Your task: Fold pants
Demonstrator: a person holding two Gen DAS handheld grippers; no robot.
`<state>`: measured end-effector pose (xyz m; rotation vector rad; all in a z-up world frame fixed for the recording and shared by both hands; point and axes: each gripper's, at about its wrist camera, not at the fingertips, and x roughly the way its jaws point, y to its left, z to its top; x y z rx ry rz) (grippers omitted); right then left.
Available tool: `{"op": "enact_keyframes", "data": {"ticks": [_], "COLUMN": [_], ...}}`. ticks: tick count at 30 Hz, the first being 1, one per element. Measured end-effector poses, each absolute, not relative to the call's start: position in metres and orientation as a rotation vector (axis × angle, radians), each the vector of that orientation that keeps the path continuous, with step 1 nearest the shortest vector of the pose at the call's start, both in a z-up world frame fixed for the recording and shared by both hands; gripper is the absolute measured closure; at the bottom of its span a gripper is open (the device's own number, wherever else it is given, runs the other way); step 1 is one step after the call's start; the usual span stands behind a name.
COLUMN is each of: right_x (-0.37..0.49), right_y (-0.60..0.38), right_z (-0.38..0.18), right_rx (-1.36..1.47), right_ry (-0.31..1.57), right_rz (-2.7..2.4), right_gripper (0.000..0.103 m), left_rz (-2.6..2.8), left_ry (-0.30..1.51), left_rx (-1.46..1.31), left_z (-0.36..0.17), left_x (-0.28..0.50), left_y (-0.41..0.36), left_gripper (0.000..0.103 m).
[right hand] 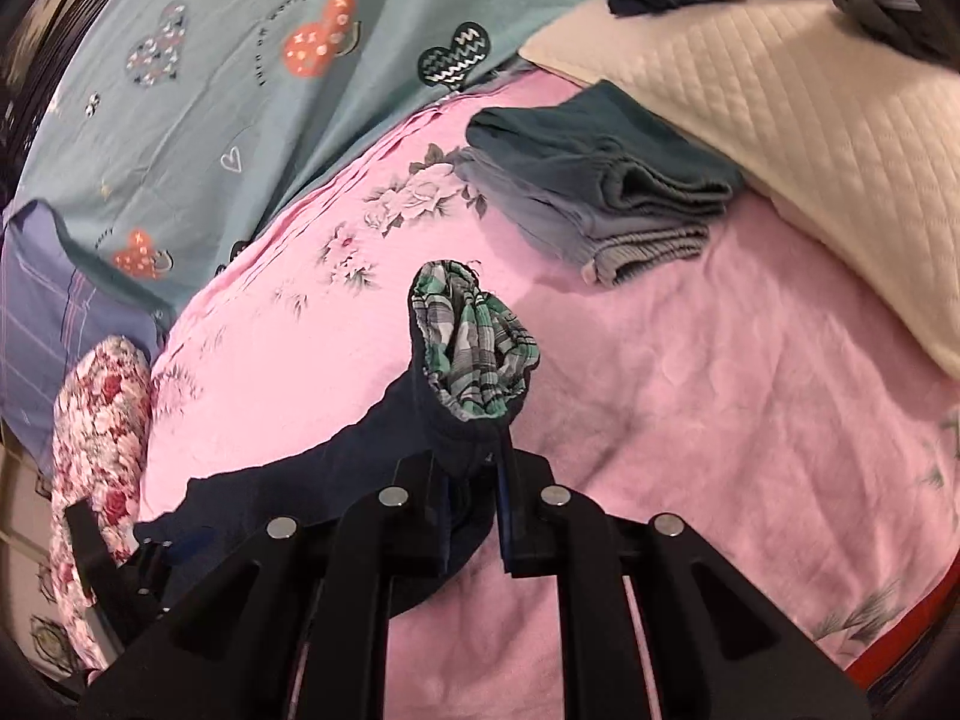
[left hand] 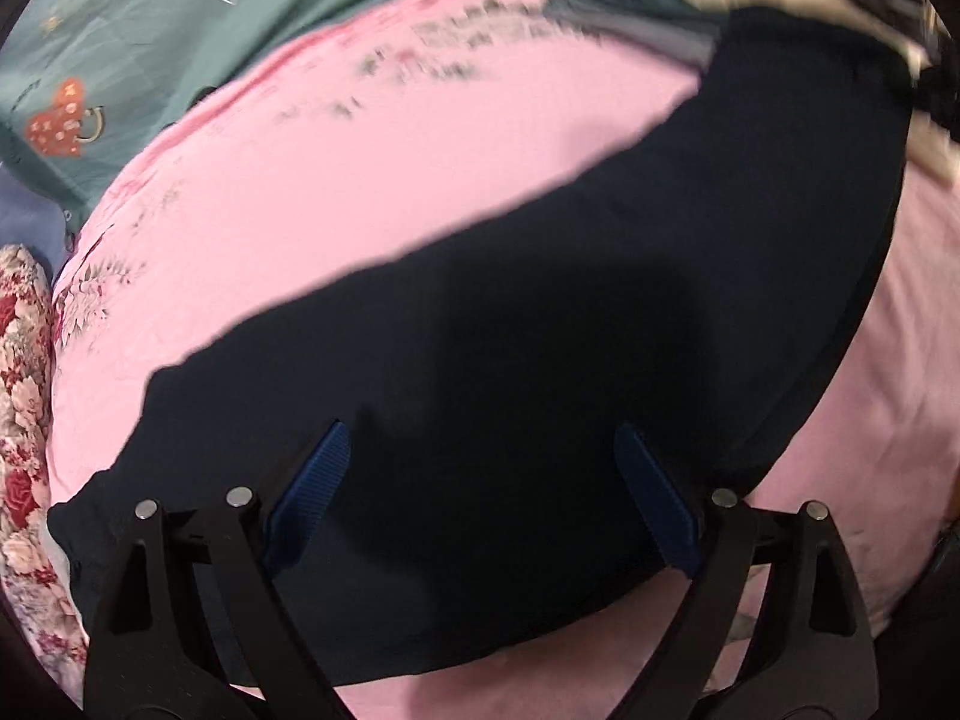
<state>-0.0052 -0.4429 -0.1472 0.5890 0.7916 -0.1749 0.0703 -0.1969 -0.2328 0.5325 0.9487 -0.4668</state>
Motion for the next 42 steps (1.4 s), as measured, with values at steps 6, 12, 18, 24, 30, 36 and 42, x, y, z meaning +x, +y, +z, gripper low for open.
{"op": "enact_keyframes", "data": {"ticks": [6,12,18,24,30,36,42], "right_x": [-0.002,0.000,0.010,0.037,0.058,0.066,0.070], "right_y": [-0.440,-0.421,-0.347,-0.254,-0.164,-0.087,-0.073], "right_z": [-0.144,-0.123,-0.085,-0.078,-0.108,-0.168,-0.203], "right_rx": [0.554,0.451,0.233,0.060,-0.071,-0.195,-0.219], "right_ry": [0.809,0.789,0.705,0.686,0.728,0.847,0.948], "right_rz": [-0.161,-0.148,-0.087,0.016,0.132,0.242,0.240], "right_gripper": [0.091,0.091,0.091,0.091,0.091,0.091,0.091], "left_rz": [-0.442,-0.313,-0.132,-0.046,-0.062,-0.103,-0.149], "left_ry": [0.962,0.884,0.871,0.893,0.921,0.934,0.952], "left_rx": [0.435,0.281,0.186,0.113,0.069,0.085,0.091], "left_z": [-0.219,-0.171,-0.149,-0.150,-0.159,-0.169,-0.177], "left_x": [0.072,0.066,0.059,0.040,0.035,0.041,0.053], "left_y": [-0.179,-0.091,0.020,0.087,0.120,0.132,0.140], "left_gripper": [0.012,0.012,0.012,0.012,0.011,0.011,0.011]}}
